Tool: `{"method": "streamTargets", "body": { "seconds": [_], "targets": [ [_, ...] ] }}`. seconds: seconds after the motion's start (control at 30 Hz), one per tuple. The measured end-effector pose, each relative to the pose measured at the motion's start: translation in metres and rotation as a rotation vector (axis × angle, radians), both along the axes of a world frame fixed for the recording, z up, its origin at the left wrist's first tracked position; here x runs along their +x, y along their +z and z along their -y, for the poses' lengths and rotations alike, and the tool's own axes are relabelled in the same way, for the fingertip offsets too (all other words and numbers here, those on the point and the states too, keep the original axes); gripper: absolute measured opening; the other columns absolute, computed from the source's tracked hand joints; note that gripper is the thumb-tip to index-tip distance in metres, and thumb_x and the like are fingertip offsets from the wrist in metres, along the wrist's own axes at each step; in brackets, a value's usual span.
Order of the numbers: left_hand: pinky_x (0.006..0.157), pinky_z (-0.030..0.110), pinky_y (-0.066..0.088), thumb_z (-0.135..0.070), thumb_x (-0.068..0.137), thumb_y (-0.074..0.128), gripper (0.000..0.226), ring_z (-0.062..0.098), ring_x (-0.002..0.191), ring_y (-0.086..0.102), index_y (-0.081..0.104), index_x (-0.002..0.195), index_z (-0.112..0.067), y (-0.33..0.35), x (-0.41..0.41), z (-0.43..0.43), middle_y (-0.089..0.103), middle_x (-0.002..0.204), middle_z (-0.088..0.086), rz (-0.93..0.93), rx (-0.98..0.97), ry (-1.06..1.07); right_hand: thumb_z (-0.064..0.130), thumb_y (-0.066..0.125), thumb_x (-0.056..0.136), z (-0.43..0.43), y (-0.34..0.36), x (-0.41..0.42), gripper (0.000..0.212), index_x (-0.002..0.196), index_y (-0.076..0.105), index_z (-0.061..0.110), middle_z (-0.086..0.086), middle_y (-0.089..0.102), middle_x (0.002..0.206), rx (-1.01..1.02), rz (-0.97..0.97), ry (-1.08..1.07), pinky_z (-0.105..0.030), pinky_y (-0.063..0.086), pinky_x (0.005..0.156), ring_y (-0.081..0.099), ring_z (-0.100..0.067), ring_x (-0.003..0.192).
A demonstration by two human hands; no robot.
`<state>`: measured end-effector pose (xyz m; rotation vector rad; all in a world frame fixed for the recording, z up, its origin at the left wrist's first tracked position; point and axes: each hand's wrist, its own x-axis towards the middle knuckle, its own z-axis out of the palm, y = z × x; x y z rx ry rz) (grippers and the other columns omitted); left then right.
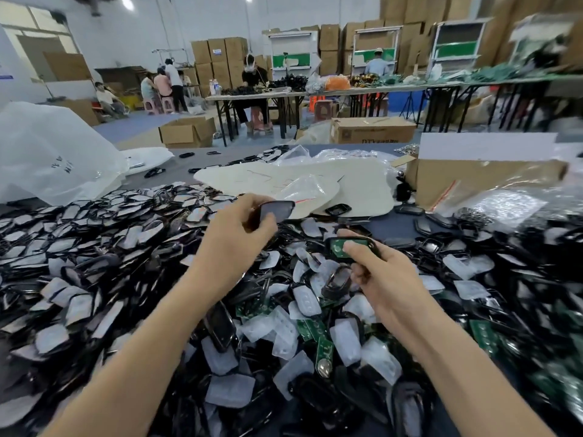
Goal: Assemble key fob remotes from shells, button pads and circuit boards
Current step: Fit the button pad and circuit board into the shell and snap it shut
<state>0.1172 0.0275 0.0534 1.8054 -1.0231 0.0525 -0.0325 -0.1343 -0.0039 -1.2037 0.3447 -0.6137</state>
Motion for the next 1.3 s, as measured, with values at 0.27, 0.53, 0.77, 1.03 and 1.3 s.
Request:
{"method": "streamTargets", "body": {
  "seconds": [0.27, 0.53, 0.77, 1.03, 1.3],
  "targets": [
    [0.051, 0.019, 0.027, -0.025, 0.098, 0.058, 0.015, 0.006, 0.051, 0.030, 0.073, 0.100, -0.021, -0.051, -0.111, 0.056, 0.042, 0.056, -0.011, -0.161, 0.015, -0.277, 0.040, 0.057, 0.099, 0.016, -0.015, -0.093, 0.019, 0.103, 0.076, 0.036, 0.005, 0.073, 0.103, -0.399, -0.196, -0.096, -0.032, 0.061, 0.083, 0.070, -0.009, 0.094],
    [0.060, 0.016, 0.041, -0.032, 0.101, 0.052, 0.020, 0.008, 0.067, 0.058, 0.058, 0.083, -0.031, -0.077, -0.132, 0.083, 0.058, 0.074, -0.012, -0.073, -0.022, -0.180, 0.033, 0.066, 0.089, 0.021, -0.025, -0.113, 0.014, 0.100, 0.073, 0.029, -0.007, 0.076, 0.105, -0.036, -0.110, -0.021, -0.032, 0.062, 0.068, 0.076, -0.034, 0.090],
    [0.059, 0.019, 0.050, -0.056, 0.093, 0.045, 0.034, 0.004, 0.064, 0.066, 0.058, 0.116, -0.034, -0.091, -0.125, 0.079, 0.067, 0.072, -0.016, -0.019, 0.021, -0.140, 0.027, 0.065, 0.090, 0.034, -0.047, -0.110, 0.023, 0.108, 0.066, 0.041, -0.010, 0.074, 0.113, -0.101, -0.125, -0.011, -0.041, 0.061, 0.084, 0.075, -0.031, 0.094],
    [0.068, 0.043, 0.053, -0.067, 0.085, 0.028, 0.067, 0.025, 0.065, 0.064, 0.053, 0.139, -0.035, -0.086, -0.129, 0.073, 0.060, 0.063, -0.002, 0.163, 0.215, -0.146, 0.046, 0.064, 0.083, 0.032, -0.048, -0.111, 0.032, 0.113, 0.058, 0.057, 0.010, 0.053, 0.060, -0.433, -0.340, -0.017, -0.035, 0.051, 0.066, 0.050, -0.009, 0.059],
    [0.060, 0.036, 0.051, -0.057, 0.091, 0.036, 0.057, 0.016, 0.055, 0.056, 0.055, 0.140, -0.034, -0.082, -0.130, 0.071, 0.039, 0.051, -0.014, 0.229, 0.229, -0.175, 0.054, 0.062, 0.079, 0.033, -0.048, -0.114, 0.052, 0.129, 0.050, 0.060, 0.030, 0.060, 0.067, -0.489, -0.351, -0.026, -0.035, 0.057, 0.082, 0.058, 0.004, 0.068]
  ]
}}
